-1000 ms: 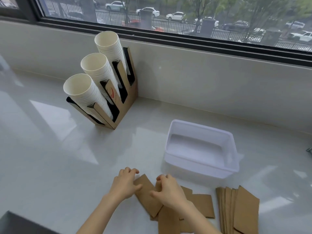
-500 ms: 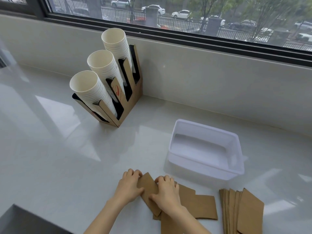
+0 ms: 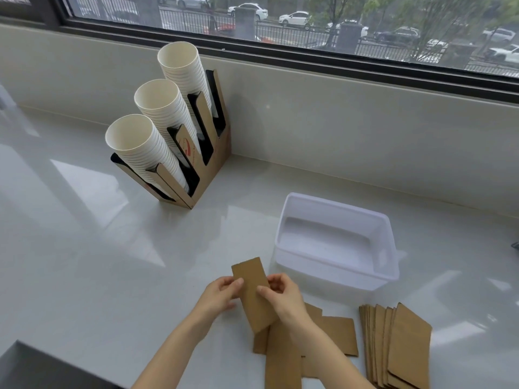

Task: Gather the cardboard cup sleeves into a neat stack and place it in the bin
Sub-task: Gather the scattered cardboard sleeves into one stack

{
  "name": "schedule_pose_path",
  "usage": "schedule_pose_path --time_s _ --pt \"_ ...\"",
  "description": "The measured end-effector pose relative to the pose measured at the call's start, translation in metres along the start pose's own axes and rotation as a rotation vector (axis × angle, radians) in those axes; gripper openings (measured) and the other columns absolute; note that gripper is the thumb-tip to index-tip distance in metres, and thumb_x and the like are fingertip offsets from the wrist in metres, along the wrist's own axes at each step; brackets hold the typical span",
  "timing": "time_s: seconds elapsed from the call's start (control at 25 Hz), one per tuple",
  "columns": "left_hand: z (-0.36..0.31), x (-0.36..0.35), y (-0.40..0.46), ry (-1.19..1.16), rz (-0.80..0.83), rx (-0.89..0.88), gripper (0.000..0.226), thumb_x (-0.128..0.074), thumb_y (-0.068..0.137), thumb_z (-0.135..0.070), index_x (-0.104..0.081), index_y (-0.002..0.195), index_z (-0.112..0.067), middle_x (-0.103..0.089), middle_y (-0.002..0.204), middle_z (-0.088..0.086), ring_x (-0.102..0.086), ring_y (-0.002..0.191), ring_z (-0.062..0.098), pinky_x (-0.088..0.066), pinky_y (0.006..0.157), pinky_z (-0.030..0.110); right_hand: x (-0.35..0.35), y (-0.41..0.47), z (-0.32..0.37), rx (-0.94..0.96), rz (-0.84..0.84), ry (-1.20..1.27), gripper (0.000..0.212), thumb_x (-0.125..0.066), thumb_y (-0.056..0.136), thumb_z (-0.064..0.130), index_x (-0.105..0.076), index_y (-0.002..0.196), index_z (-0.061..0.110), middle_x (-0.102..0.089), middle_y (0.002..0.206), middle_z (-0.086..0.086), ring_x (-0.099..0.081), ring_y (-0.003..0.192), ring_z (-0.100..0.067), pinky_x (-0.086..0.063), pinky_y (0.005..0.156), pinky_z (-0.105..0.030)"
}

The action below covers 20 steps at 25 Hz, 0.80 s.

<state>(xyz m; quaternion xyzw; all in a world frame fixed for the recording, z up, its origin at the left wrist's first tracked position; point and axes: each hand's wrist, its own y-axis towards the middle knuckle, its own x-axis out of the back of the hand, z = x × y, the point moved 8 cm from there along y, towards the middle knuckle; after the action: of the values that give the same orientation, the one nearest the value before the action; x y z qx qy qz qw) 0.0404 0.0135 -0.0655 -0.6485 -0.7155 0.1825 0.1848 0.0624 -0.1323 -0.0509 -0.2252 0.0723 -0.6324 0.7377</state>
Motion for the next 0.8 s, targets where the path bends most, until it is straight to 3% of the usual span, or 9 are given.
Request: schedule_pose_path --time_s 0.08,0.24,0.32,0.48,0.64,0.8 --pt "0.003 -0.017 -0.005 -0.058 0.076 0.011 0.024 -0.048 0.092 -0.024 -0.059 0.108 -0.010 -0.067 0.102 0.006 -0.064 0.095 0.018 -0.054 0.071 0.021 0.005 -0.002 -0.001 -0.014 0.005 0.035 0.013 -0.065 0.081 0.017 -0.054 0.089 0.019 -0.061 0.090 0.000 -0.059 0.085 -0.016 -0.048 0.075 -0.025" --pt "-0.001 -0.025 -0.008 -0.062 0.046 -0.015 0.021 -0.046 0.093 -0.019 -0.058 0.108 -0.011 -0.067 0.094 0.002 -0.065 0.086 0.014 -0.055 0.056 0.018 0.012 -0.005 -0.002 -0.021 0.014 0.029 0.013 -0.062 0.084 0.020 -0.055 0.094 0.016 -0.060 0.090 0.000 -0.056 0.081 -0.011 -0.045 0.065 -0.017" --pt "-0.004 -0.025 -0.009 -0.041 0.030 -0.026 0.020 -0.047 0.093 -0.020 -0.056 0.108 -0.012 -0.066 0.096 0.000 -0.063 0.087 0.012 -0.054 0.054 0.016 0.016 -0.005 -0.003 -0.002 0.027 -0.047 0.008 -0.056 0.088 0.024 -0.055 0.095 0.019 -0.061 0.093 0.001 -0.056 0.082 -0.008 -0.045 0.068 -0.017" --pt "-0.005 -0.018 -0.007 -0.006 -0.011 -0.029 0.022 -0.045 0.093 -0.022 -0.055 0.111 -0.012 -0.064 0.098 0.002 -0.062 0.089 0.014 -0.054 0.063 0.023 0.040 -0.007 -0.010 0.082 0.019 -0.449 0.026 -0.054 0.087 0.032 -0.055 0.111 0.022 -0.055 0.105 0.003 -0.055 0.095 -0.011 -0.046 0.083 -0.023" --pt "-0.006 -0.015 -0.004 -0.001 -0.052 -0.012 0.023 -0.043 0.094 -0.021 -0.055 0.111 -0.011 -0.064 0.094 0.003 -0.062 0.086 0.017 -0.053 0.076 0.035 0.039 -0.016 -0.031 0.021 0.199 -0.850 0.060 -0.066 0.073 0.040 -0.041 0.125 0.024 -0.034 0.119 0.000 -0.035 0.118 -0.019 -0.034 0.102 -0.030" --pt "-0.008 -0.017 -0.003 -0.016 -0.057 -0.010 0.020 -0.042 0.095 -0.022 -0.053 0.109 -0.014 -0.063 0.093 0.000 -0.062 0.086 0.017 -0.053 0.083 0.043 0.037 -0.016 -0.030 0.046 0.136 -0.899 0.059 -0.071 0.068 0.037 -0.041 0.117 0.023 -0.030 0.112 0.001 -0.032 0.116 -0.020 -0.030 0.101 -0.030"
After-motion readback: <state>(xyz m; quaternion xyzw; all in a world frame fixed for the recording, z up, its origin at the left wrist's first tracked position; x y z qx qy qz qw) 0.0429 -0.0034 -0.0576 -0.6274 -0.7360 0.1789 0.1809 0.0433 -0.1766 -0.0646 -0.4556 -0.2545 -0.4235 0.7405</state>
